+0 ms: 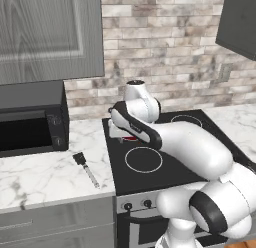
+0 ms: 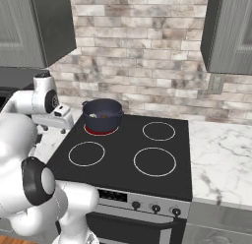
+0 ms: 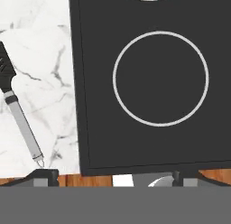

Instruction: Put the mushroom and garlic in the pot. Retrieve the spatula and lightly stir the vegetables in the pot.

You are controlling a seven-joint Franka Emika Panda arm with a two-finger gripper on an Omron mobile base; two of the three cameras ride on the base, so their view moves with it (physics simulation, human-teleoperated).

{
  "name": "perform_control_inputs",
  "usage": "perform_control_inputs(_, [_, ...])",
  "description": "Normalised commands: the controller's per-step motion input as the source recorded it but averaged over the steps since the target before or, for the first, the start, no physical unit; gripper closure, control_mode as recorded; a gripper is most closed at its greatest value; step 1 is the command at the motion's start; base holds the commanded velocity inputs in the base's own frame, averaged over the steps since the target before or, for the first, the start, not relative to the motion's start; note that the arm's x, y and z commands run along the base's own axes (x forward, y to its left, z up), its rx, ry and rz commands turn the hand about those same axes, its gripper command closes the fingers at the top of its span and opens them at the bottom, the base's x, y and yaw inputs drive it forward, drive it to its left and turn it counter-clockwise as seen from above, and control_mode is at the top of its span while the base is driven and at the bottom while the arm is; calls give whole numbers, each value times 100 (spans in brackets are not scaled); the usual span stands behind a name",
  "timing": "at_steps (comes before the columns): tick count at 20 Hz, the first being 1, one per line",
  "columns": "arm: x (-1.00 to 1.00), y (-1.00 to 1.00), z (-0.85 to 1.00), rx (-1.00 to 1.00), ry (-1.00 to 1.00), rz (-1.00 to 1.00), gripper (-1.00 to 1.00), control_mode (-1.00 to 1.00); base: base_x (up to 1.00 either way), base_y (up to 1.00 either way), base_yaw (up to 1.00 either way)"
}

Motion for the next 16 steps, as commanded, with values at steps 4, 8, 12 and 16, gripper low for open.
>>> perform_control_inputs(4, [-37,44,-1,0,0,0,-100,-100,0,0,0])
perform_control_inputs(8, [-28,41,0,0,3,0,-100,-100,0,0,0])
perform_control_inputs(12, [-19,46,-1,0,7,0,-100,-100,0,0,0])
perform_control_inputs(16, [-13,34,-1,0,7,0,-100,-100,0,0,0])
